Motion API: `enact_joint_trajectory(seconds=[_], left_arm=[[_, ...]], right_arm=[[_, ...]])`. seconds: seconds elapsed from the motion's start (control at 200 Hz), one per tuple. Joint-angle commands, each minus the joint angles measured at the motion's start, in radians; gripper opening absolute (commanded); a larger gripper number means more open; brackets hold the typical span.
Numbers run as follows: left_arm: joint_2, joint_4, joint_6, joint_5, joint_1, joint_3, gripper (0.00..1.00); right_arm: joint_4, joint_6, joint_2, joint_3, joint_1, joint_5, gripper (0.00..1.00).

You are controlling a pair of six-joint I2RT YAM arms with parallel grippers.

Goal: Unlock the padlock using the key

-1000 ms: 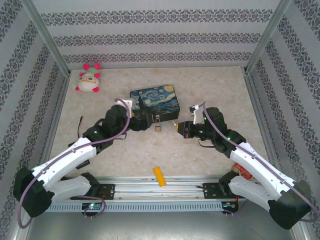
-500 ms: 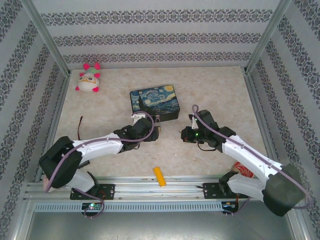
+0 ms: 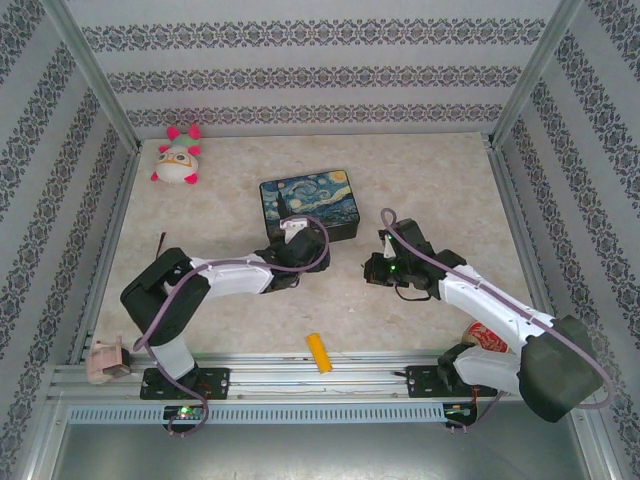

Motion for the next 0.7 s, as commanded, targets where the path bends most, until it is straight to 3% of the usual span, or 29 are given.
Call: enact_joint_trajectory(seconds=[0.0,0.265,0.695], left_arm=[[0.039,0.024,0.000,-0.035,-0.014,0.046,0.73],[0.122,-0.028,0.048,-0.054,-0.013,0.132,0.61],[0.190,-0.163,0.050,-0.126,-0.028,0.219,0.54]], right_arm=[[0.026,-0.005,-0.001,-0.020,-0.018,0.005,0.00],[0.056,-0.001,0.004,-0.036,-0.038,-0.019,0.00],[0.079,-0.010,0.023,-0.035,-0.050,-0.044,0.00]])
